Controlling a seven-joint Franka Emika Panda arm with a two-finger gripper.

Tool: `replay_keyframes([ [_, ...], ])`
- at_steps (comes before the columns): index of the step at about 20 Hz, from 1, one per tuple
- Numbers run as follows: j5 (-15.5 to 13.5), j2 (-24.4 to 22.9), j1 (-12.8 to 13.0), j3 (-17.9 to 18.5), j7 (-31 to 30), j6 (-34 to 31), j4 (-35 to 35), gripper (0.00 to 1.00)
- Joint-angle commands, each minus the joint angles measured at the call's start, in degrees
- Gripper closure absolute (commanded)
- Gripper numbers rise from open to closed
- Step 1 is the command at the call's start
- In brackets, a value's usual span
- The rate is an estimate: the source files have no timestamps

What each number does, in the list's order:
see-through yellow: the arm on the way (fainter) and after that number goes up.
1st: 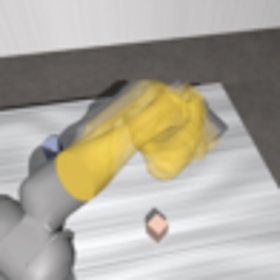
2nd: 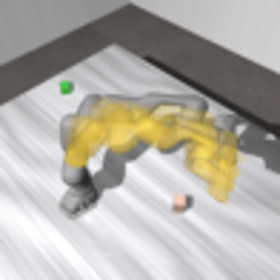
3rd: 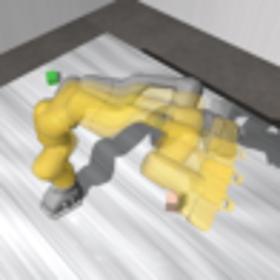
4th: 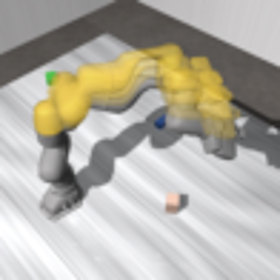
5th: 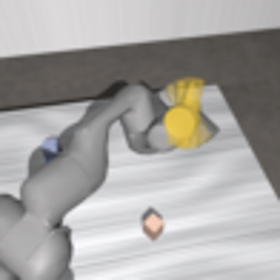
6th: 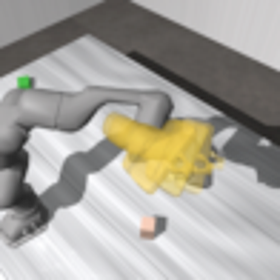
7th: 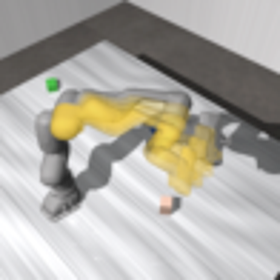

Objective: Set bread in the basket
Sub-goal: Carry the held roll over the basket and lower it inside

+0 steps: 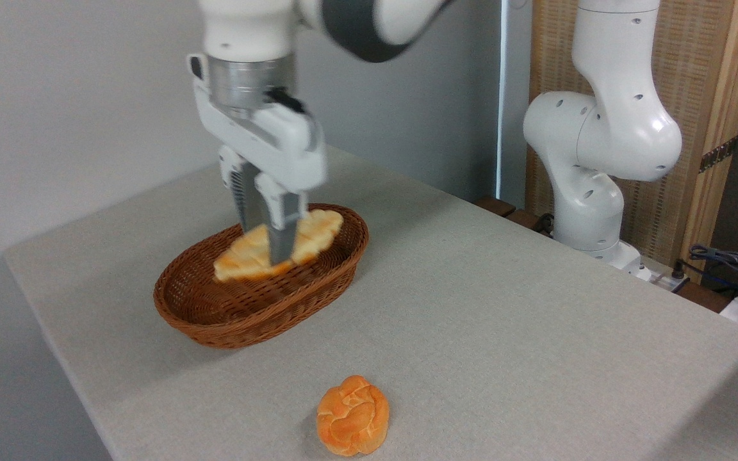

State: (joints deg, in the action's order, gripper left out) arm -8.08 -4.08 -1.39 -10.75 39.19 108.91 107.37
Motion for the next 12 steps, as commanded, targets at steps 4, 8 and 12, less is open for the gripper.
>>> replay_keyframes([
  [4, 0.1, 6.5, 0.1, -6.7, -8.7, 7.8, -1.0, 0.0],
  [8, 0.3, 6.7, 0.2, -6.8, -12.2, 9.1, -1.0, 0.0],
  [12, 0.3, 6.7, 0.2, -6.7, -12.1, 8.9, -0.9, 0.0],
])
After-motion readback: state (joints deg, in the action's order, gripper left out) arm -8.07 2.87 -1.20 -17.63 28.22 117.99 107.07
